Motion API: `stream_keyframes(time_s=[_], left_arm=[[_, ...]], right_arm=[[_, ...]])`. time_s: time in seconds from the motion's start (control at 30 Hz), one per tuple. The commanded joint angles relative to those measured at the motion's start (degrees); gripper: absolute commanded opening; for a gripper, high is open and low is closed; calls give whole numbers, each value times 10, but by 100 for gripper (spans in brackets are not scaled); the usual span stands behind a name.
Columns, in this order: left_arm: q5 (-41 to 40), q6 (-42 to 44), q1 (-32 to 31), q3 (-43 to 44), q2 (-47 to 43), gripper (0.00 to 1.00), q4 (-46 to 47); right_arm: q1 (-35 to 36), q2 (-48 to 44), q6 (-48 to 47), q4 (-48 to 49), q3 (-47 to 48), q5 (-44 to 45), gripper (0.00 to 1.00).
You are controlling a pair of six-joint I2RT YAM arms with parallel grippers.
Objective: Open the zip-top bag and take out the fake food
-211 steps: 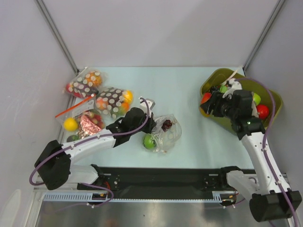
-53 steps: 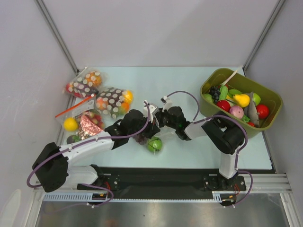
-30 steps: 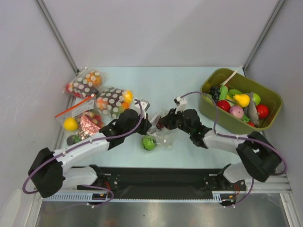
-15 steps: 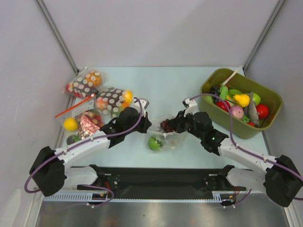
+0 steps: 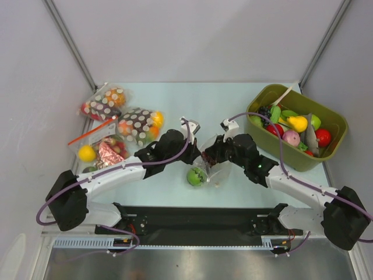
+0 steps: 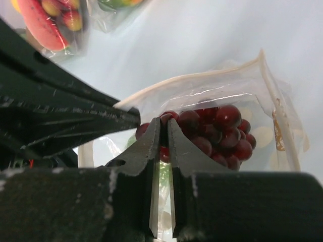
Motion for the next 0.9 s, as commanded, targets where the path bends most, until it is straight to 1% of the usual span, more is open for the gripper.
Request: stream_keyframes(time_s=[0.0, 0.27, 0.37, 0.43, 0.53, 0.73, 0.87], left_arm=[[10, 11, -10, 23, 1, 0, 22], [29, 9, -12, 7, 15, 0, 26], [37, 3, -15, 9, 17, 0, 49], [38, 2, -18, 16, 21, 0, 51], [32, 4, -18, 19, 26, 0, 45], [-2, 4, -17, -6, 23, 0, 35], [-6, 3, -13, -12, 28, 0, 35]], right_arm=[[7, 14, -12, 9, 44, 7, 0], [11, -5, -7, 17, 64, 0, 0], [12, 6, -3, 31, 64, 0, 0], [13, 25, -1, 31, 69, 0, 0], [16, 23, 3, 38, 71, 3, 0], [14, -36, -21, -7, 95, 31, 0], [4, -80, -20, -34, 105, 29, 0]])
